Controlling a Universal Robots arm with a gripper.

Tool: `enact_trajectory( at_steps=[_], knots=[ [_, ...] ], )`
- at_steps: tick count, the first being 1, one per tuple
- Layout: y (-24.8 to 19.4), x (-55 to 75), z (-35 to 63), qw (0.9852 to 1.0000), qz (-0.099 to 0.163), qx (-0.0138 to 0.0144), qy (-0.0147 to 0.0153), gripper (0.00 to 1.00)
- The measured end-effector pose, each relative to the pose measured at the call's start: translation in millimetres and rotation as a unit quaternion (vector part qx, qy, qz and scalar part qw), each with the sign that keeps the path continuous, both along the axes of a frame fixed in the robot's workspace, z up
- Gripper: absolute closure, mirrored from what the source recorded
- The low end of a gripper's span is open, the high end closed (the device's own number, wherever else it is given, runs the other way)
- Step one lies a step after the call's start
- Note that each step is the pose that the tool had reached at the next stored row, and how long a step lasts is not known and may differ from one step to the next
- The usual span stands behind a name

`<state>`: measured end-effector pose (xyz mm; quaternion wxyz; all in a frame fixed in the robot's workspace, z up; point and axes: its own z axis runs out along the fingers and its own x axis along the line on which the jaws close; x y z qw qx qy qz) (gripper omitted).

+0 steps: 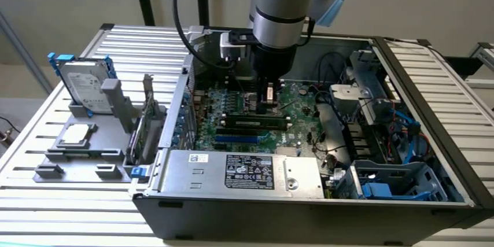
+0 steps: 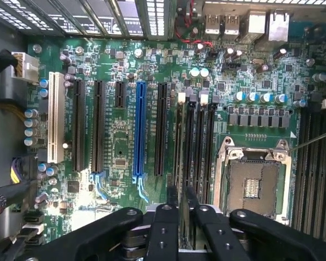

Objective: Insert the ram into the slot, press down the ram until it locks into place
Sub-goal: 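Insert the ram into the slot, then press down the ram until it locks into place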

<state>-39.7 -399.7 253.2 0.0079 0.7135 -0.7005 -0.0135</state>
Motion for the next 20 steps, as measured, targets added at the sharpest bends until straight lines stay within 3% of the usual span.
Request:
enact_trajectory(
  at_steps=[1, 3, 20],
  knots=[
    [0.0, 0.0, 0.0, 1.0, 0.0, 0.0, 0.0, 0.87],
    [0.0, 0.0, 0.0, 1.0, 0.0, 0.0001, 0.0, 0.9],
    [0.0, 0.0, 0.1, 1.0, 0.0, 0.0, 0.0, 0.9]
  ],
)
